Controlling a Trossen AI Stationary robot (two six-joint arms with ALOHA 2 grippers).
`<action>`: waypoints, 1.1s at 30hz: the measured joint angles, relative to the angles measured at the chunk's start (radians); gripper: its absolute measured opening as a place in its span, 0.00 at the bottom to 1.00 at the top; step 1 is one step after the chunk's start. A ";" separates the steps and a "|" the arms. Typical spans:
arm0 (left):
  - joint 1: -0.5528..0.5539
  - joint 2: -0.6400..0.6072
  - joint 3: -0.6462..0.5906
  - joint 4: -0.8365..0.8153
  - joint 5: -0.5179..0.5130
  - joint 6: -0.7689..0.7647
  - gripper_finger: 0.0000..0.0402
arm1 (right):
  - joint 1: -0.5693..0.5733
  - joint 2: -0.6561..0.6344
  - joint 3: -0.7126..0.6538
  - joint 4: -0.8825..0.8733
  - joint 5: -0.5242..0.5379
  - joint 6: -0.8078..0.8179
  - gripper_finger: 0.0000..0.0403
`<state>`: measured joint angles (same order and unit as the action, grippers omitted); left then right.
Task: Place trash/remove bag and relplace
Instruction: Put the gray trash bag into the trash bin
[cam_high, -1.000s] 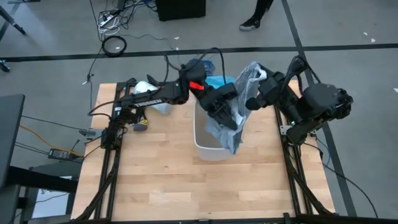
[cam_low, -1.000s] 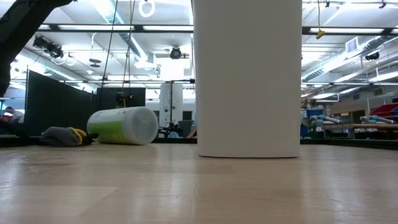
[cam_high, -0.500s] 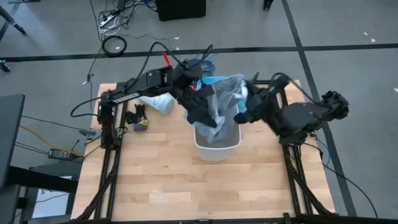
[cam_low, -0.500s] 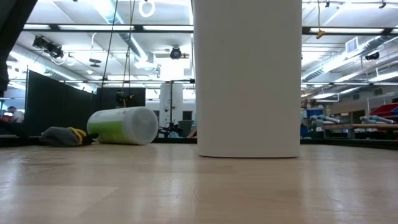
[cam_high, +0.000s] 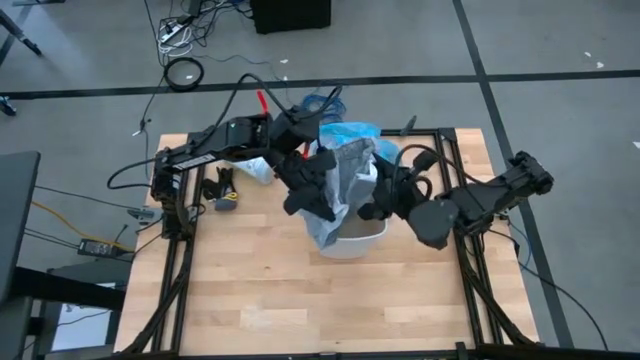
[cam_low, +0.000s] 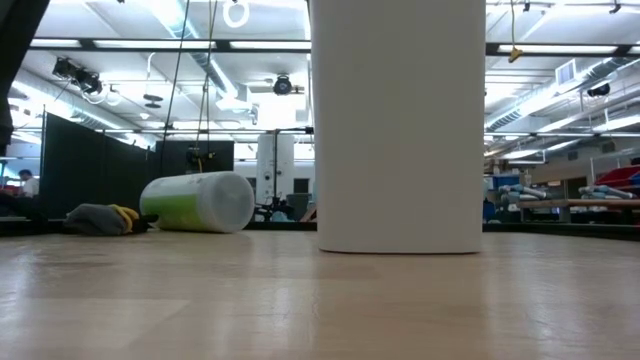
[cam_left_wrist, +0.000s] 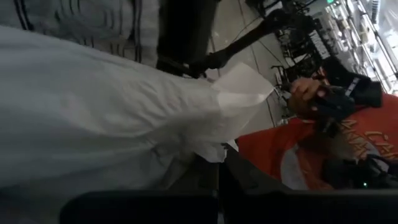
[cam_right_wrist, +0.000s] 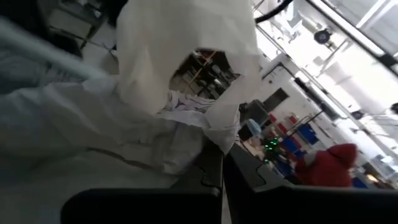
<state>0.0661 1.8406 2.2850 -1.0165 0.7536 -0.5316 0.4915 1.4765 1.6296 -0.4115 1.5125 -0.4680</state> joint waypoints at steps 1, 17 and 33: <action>-0.006 -0.002 0.001 0.009 0.000 0.001 0.00 | 0.012 0.001 -0.003 -0.006 0.021 0.004 0.00; -0.078 -0.007 0.001 0.031 0.002 0.122 0.00 | 0.035 0.002 -0.004 -0.761 -0.360 0.983 0.00; -0.058 0.006 -0.023 0.180 -0.074 0.343 0.00 | 0.079 -0.019 0.054 -1.159 -0.578 1.416 0.00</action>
<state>0.0080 1.8466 2.2625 -0.8370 0.6792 -0.1885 0.5708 1.4573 1.6835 -1.5705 0.9347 0.9484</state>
